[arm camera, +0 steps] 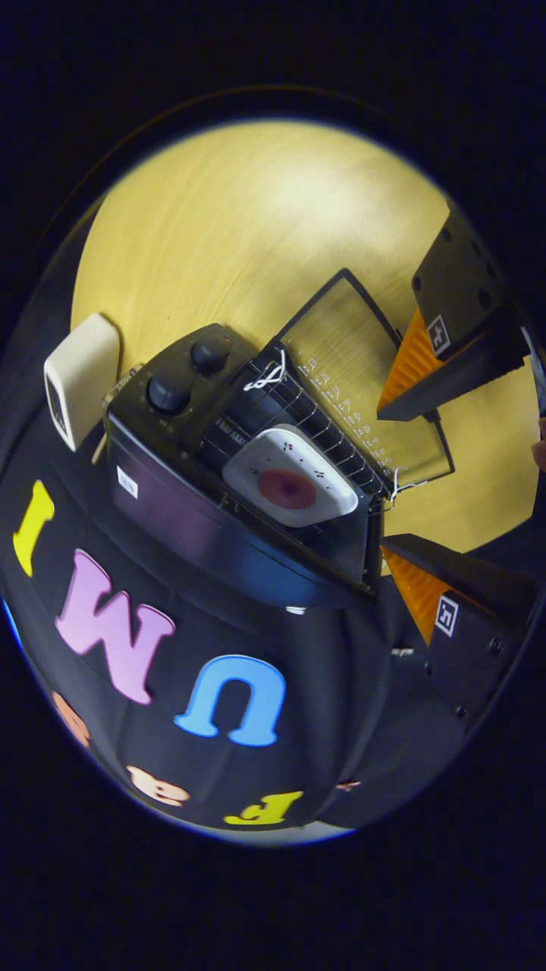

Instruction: Open the toaster oven, put the food inside, and close the toaster oven door.

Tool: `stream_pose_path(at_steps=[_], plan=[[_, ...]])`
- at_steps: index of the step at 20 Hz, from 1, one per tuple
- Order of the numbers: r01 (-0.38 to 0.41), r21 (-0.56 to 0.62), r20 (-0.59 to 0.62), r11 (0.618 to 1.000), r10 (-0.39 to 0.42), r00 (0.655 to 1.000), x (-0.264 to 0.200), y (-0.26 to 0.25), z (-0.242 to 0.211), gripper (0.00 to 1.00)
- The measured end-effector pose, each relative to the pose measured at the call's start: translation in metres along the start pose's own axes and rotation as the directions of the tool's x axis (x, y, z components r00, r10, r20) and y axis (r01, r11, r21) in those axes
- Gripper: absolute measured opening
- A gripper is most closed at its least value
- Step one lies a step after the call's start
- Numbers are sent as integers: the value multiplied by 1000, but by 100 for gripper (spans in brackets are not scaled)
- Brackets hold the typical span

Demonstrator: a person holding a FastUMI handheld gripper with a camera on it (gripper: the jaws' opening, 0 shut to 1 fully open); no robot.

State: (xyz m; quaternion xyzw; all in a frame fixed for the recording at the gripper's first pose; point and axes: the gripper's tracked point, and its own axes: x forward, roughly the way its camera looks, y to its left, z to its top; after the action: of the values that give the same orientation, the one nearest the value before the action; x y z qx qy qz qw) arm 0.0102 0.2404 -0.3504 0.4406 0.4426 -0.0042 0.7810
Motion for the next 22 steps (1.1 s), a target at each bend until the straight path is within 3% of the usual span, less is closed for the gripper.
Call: stream_pose_path(at_steps=[3, 6, 9, 13, 19, 22], plan=[[24, -224, -3, 974, -26, 1000, -12, -4, -12, 97], [45, -417, -5, 908, -52, 999, -20, -12, -31, 98], [72, -532, -38, 844, -109, 993, -20, -25, -55, 99], [111, -616, -97, 780, -215, 972, -4, -56, -83, 99], [160, -661, -124, 733, -317, 940, 19, -85, -107, 99], [197, -634, -142, 747, -363, 921, 31, -93, -115, 99]])
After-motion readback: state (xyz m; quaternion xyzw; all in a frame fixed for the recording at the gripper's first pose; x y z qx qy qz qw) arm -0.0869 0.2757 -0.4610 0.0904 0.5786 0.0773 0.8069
